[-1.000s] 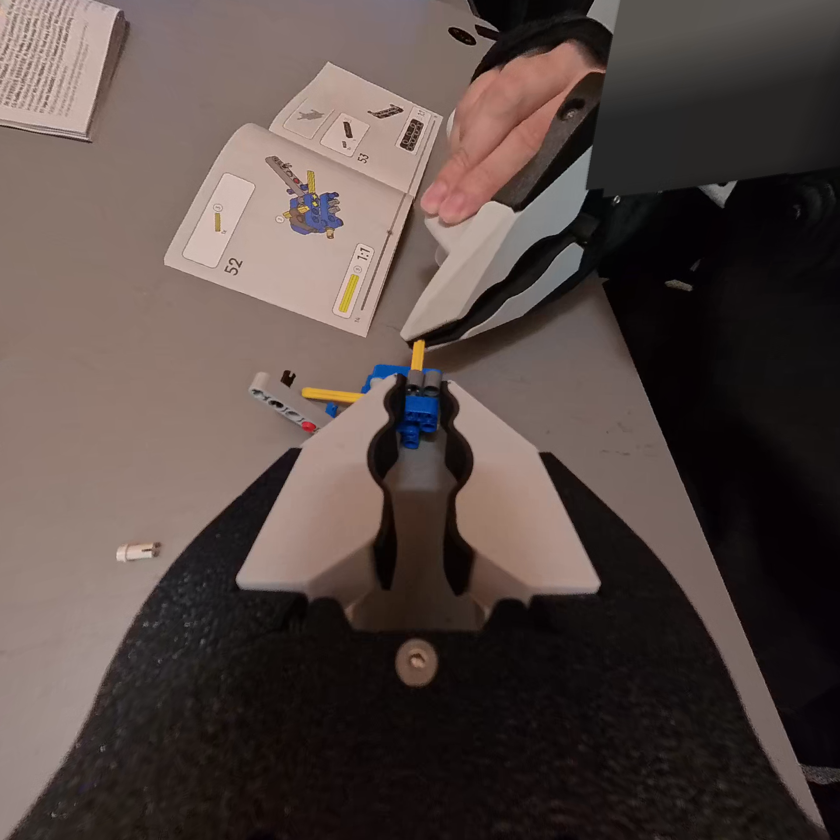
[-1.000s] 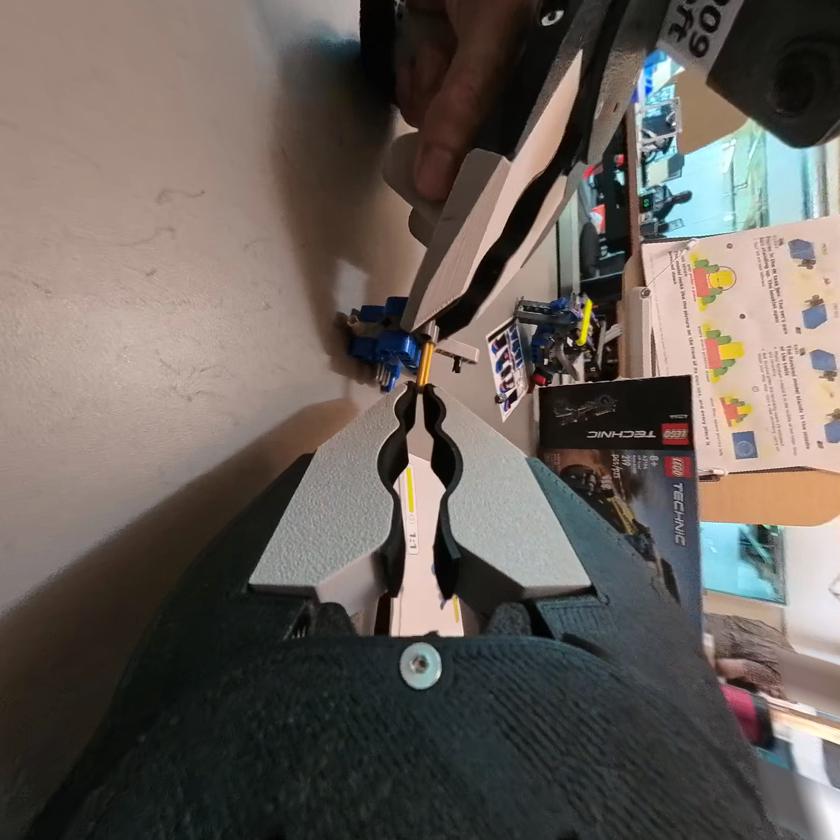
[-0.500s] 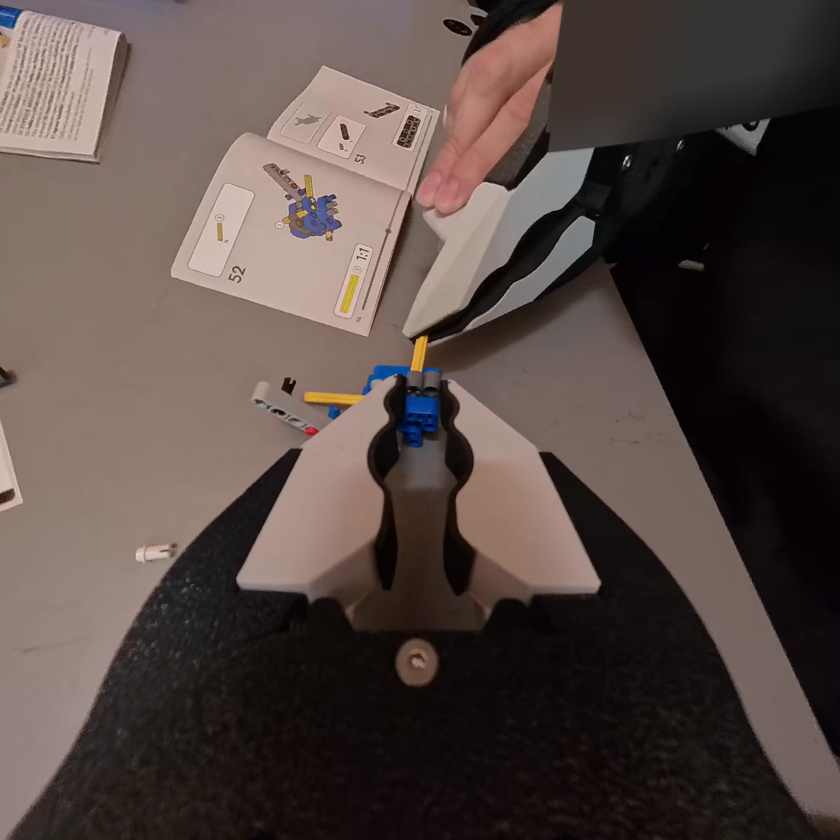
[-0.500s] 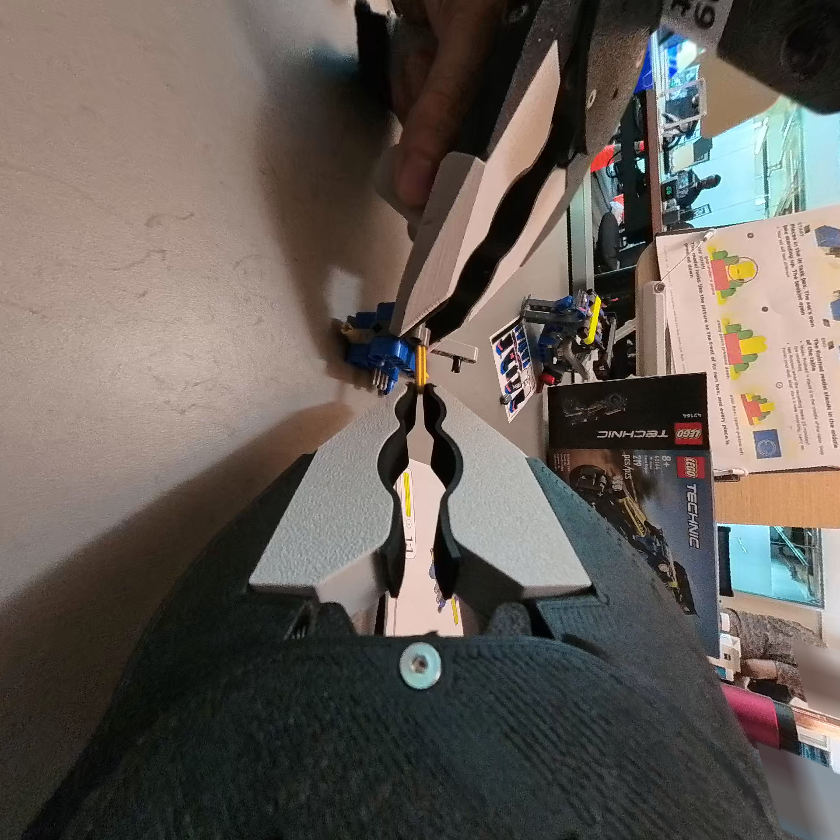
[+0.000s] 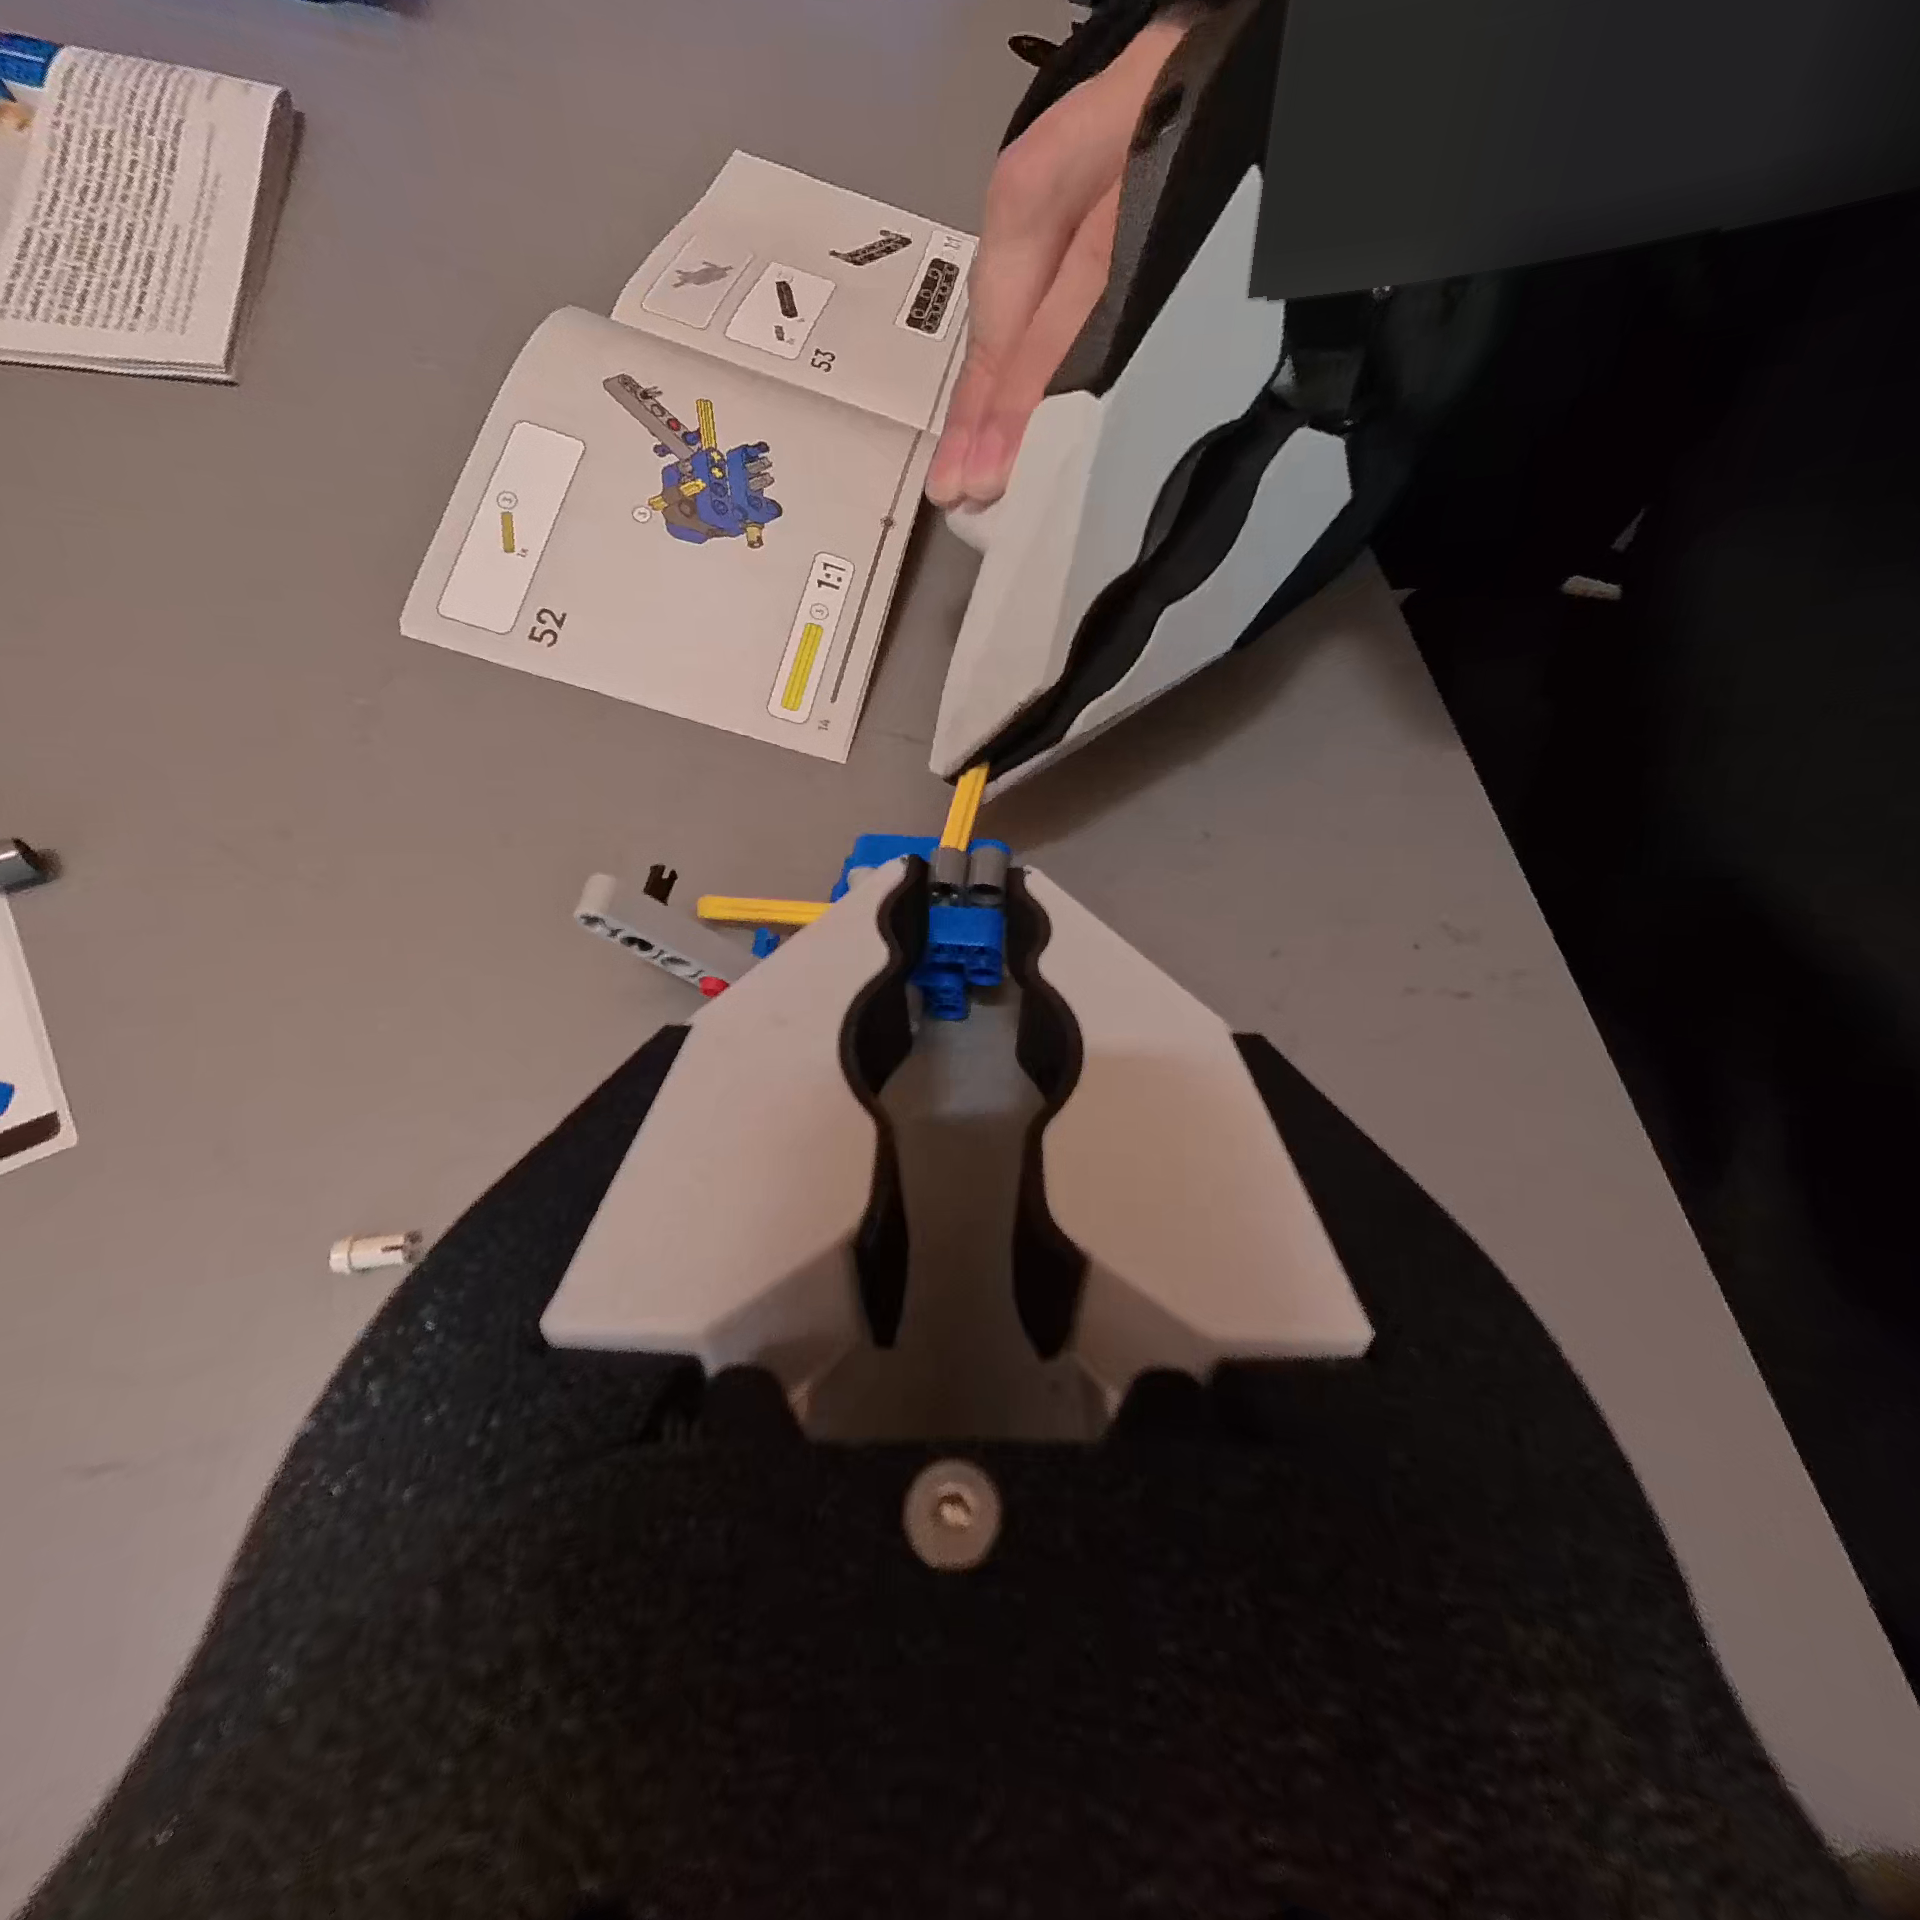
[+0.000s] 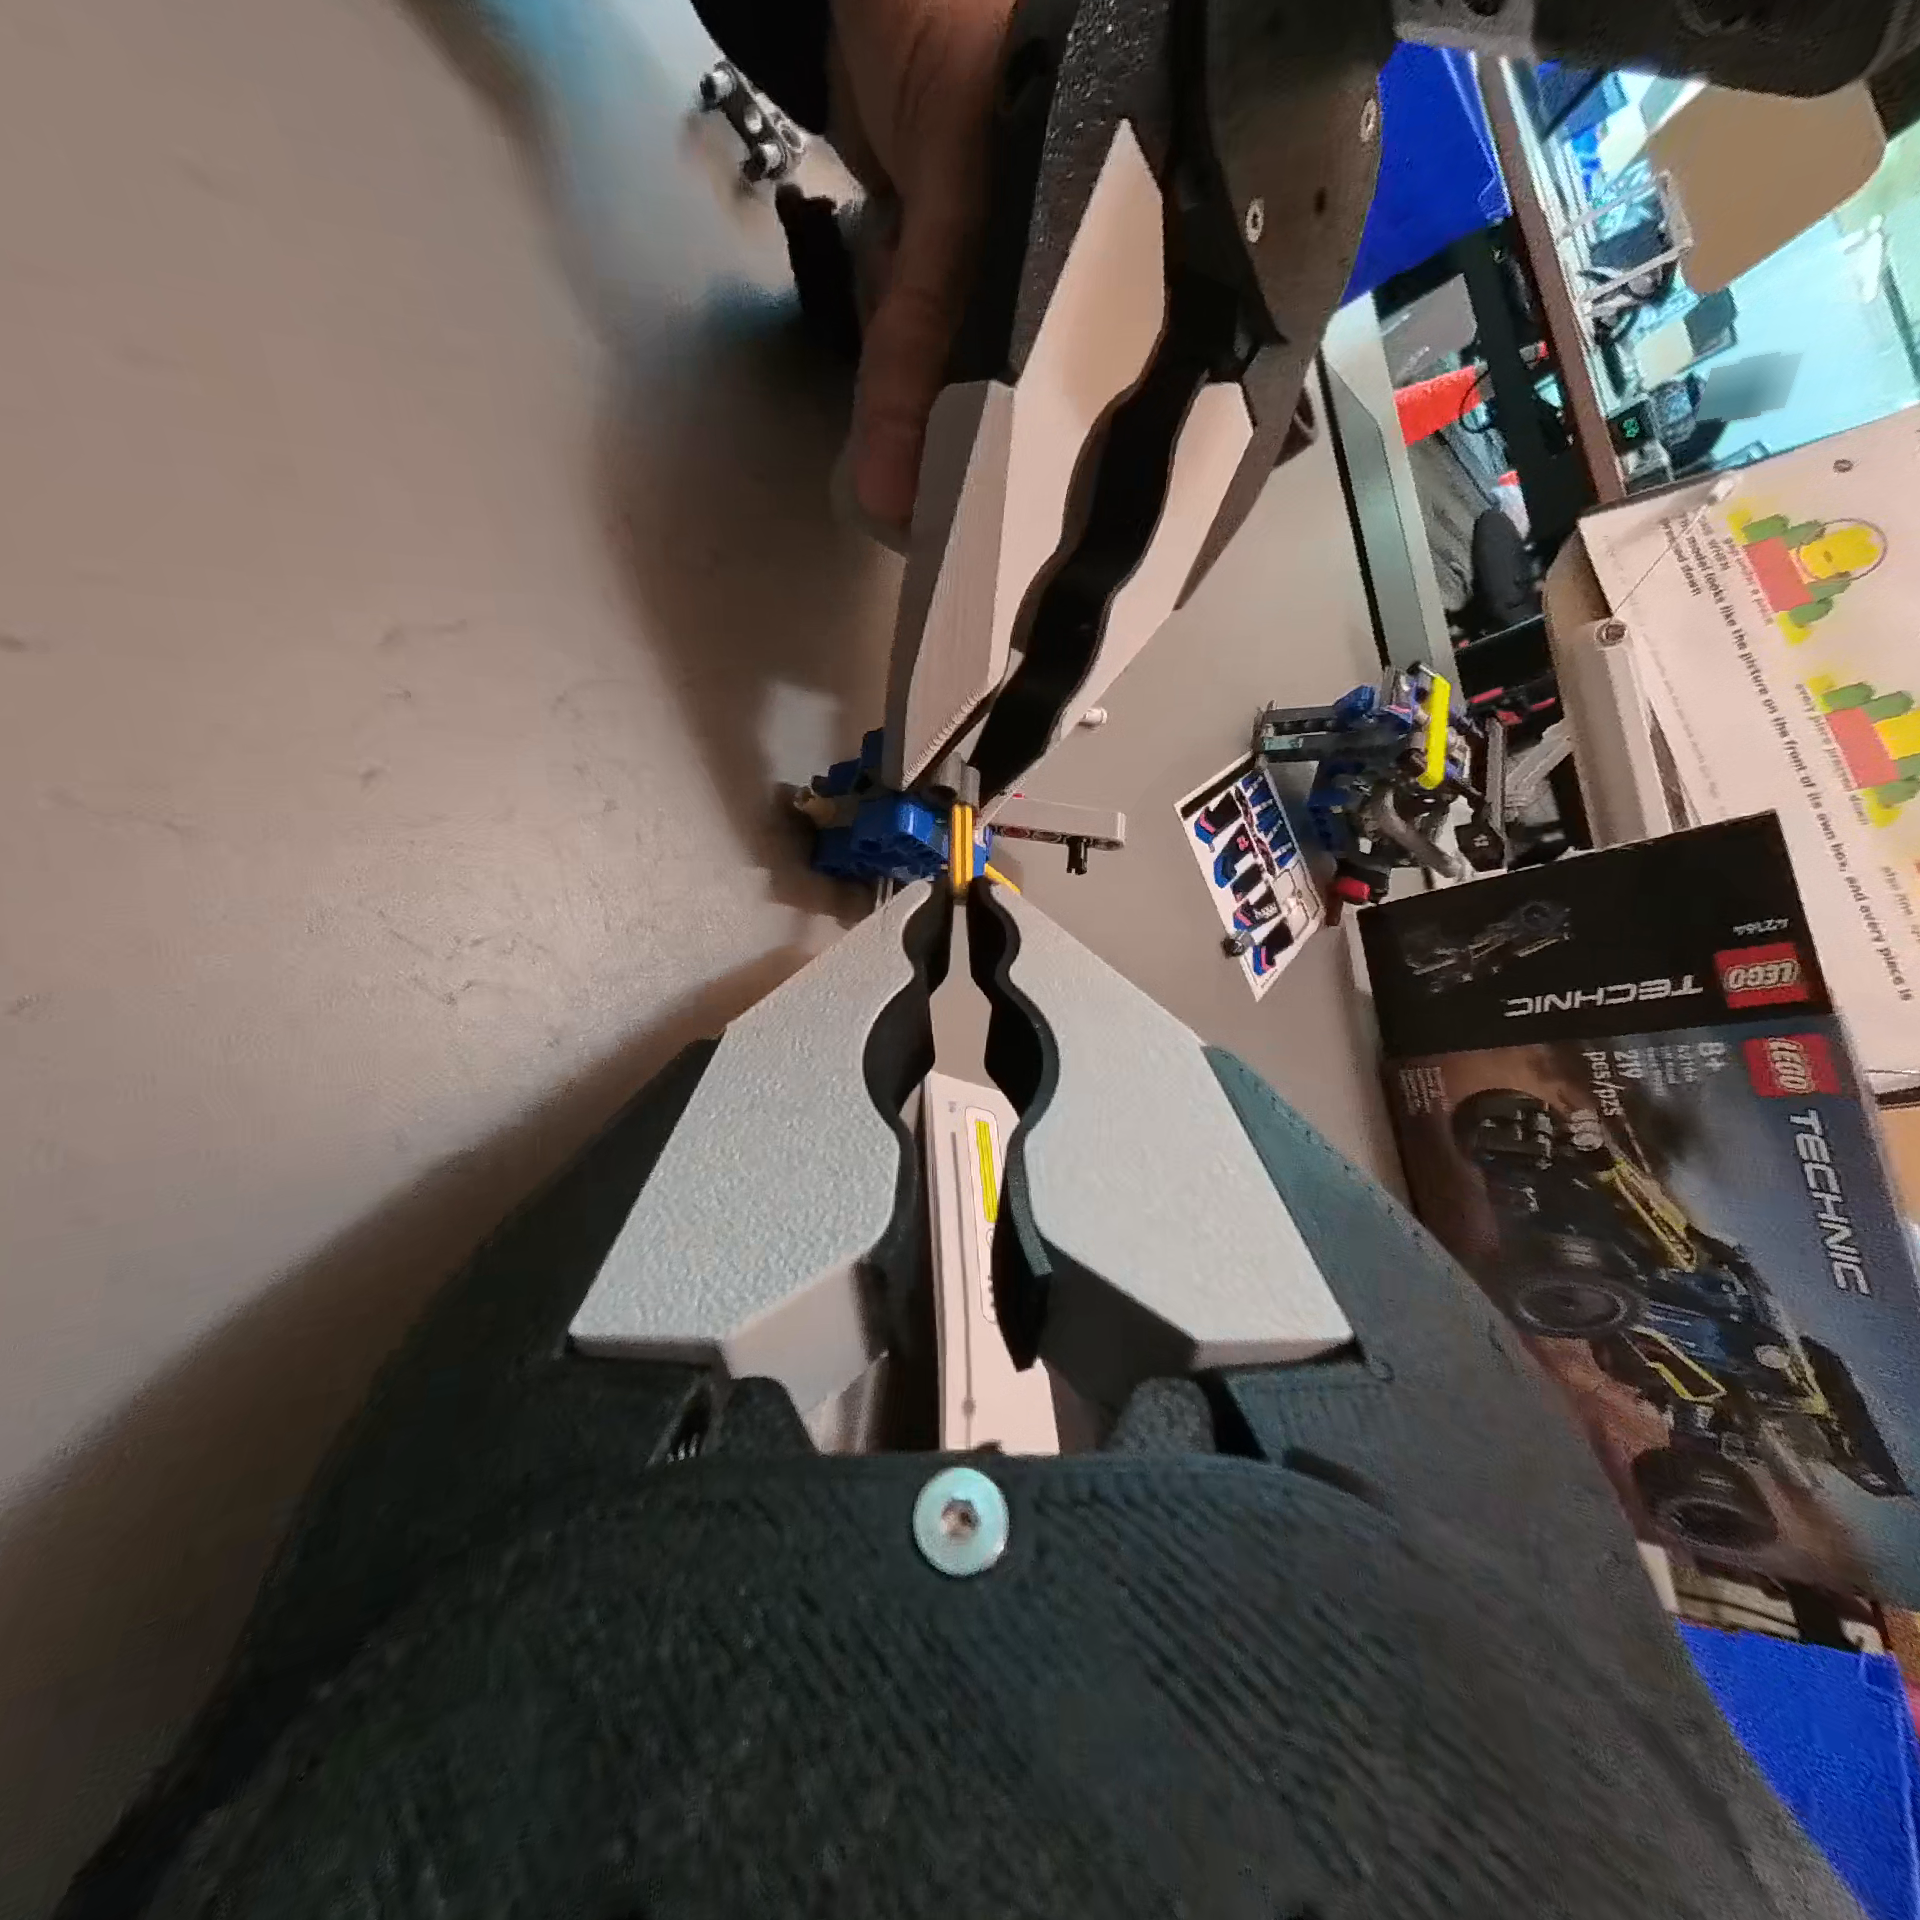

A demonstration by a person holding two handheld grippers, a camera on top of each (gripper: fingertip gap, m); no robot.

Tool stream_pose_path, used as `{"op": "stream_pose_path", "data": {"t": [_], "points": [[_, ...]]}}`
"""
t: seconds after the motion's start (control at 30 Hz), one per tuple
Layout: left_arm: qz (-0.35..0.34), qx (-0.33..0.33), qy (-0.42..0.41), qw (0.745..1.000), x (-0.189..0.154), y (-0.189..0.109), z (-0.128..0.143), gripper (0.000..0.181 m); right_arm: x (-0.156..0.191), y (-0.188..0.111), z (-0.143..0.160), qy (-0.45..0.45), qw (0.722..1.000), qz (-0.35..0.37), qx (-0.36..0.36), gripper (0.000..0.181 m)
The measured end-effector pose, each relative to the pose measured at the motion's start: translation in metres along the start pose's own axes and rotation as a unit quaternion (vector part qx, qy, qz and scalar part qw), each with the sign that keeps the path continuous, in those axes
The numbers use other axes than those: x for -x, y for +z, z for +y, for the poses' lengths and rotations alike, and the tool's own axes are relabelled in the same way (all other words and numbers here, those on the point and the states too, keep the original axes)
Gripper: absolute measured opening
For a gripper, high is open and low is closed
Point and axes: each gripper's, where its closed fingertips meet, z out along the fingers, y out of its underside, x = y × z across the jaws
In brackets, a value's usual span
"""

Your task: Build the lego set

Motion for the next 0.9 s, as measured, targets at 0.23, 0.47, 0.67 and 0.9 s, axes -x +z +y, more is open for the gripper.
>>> {"op": "stream_pose_path", "data": {"t": [0.23,0.47,0.67,0.9], "points": [[-0.006,-0.001,0.003,1.0,0.0023,-0.0015,0.0001,0.012,-0.0022,0.0025,-0.0003,0.028,0.999,-0.012,-0.011,0.003],[-0.008,0.0,0.009,1.0,0.0024,-0.0017,0.0002,0.012,-0.0035,0.0028,-0.0007,0.019,0.999,-0.032,-0.026,0.004],[-0.009,-0.001,0.009,1.0,0.0036,-0.0024,0.0002,0.011,-0.0054,0.0045,0.0004,-0.043,0.999,-0.021,-0.013,0.004],[-0.007,-0.001,0.005,1.0,0.0031,-0.0028,0.0005,0.012,-0.0034,0.0039,-0.0014,-0.06,0.998,-0.009,-0.001,0.003]]}}
